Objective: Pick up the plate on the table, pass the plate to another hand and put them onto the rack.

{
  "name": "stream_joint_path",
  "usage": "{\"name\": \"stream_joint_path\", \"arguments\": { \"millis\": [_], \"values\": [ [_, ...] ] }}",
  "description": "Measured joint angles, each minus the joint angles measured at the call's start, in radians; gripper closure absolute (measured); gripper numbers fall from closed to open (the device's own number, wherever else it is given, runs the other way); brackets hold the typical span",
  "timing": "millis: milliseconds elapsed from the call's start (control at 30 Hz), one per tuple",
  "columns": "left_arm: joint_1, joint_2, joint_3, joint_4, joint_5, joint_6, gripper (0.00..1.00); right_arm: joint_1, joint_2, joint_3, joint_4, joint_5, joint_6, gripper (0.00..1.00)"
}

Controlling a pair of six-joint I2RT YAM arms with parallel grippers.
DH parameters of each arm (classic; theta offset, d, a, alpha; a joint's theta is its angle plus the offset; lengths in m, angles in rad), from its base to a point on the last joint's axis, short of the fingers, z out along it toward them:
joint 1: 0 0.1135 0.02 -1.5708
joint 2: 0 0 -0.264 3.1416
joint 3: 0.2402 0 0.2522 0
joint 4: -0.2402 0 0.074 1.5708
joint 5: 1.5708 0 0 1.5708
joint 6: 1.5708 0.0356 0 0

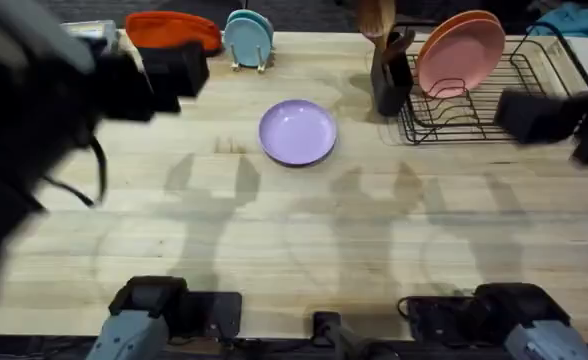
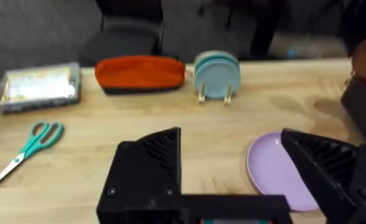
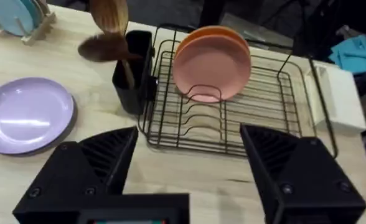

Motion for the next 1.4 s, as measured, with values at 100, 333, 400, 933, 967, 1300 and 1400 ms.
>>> {"name": "stream_joint_path", "arguments": {
  "millis": [100,333,400,933,967,1300,1400],
  "values": [
    [0.000,0.285,0.371,-0.286,0.000,0.011,0.008,0.000,0.284,0.340,-0.197,0.000,-0.026,0.008],
    [0.000,0.503,0.628,-0.416,0.000,0.014,0.008,0.000,0.521,0.577,-0.335,0.000,-0.032,0.008],
    [0.000,0.534,0.640,-0.417,0.000,0.014,0.008,0.000,0.552,0.585,-0.337,0.000,-0.032,0.008],
    [0.000,0.712,0.640,-0.473,0.073,0.008,0.008,0.000,0.627,0.586,-0.347,0.000,-0.032,0.008],
    [0.000,0.724,0.640,-0.478,0.079,0.002,0.008,0.000,0.627,0.586,-0.347,0.000,-0.032,0.008],
    [-0.011,0.858,0.640,-0.547,0.119,-0.067,0.006,0.000,0.627,0.586,-0.347,0.000,-0.033,0.008],
    [-0.036,0.900,0.640,-0.548,0.126,-0.070,0.007,0.000,0.627,0.586,-0.347,0.000,-0.033,0.008]
  ]
}}
